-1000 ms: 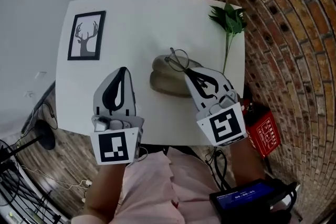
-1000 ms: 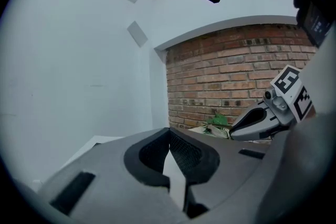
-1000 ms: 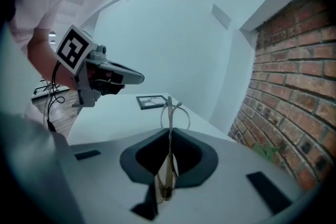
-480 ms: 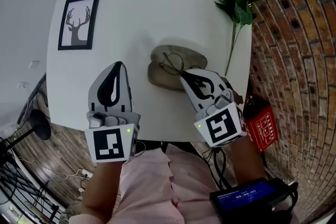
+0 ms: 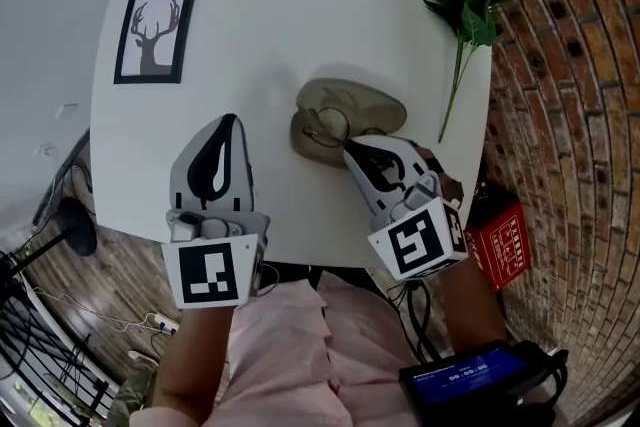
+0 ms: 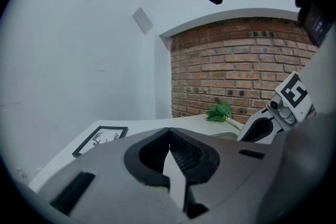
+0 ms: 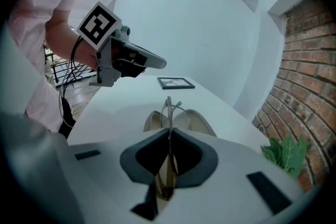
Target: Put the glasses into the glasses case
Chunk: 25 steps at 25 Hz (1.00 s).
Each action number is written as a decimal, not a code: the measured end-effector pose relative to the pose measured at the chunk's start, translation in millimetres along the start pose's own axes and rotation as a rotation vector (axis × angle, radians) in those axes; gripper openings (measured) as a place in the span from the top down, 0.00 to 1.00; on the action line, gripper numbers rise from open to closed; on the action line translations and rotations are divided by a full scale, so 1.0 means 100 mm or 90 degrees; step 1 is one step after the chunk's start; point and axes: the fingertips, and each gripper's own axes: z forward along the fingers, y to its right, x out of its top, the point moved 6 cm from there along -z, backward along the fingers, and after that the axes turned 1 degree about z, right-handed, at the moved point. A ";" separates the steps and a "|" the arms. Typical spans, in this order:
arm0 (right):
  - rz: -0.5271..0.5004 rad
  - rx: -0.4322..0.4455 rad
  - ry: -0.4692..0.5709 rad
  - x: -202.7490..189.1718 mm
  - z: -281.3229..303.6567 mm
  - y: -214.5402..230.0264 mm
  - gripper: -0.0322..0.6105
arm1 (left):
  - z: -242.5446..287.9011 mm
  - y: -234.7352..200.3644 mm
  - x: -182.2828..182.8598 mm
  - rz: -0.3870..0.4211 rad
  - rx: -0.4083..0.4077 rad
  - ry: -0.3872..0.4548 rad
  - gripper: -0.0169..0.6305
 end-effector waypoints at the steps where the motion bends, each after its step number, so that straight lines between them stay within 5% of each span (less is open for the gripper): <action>1: -0.001 0.005 -0.002 0.00 0.01 -0.02 0.92 | -0.01 -0.01 0.00 0.000 0.001 0.000 0.96; 25: -0.051 0.084 -0.048 -0.15 0.25 -0.27 0.92 | -0.08 -0.20 -0.09 -0.002 0.015 -0.006 0.96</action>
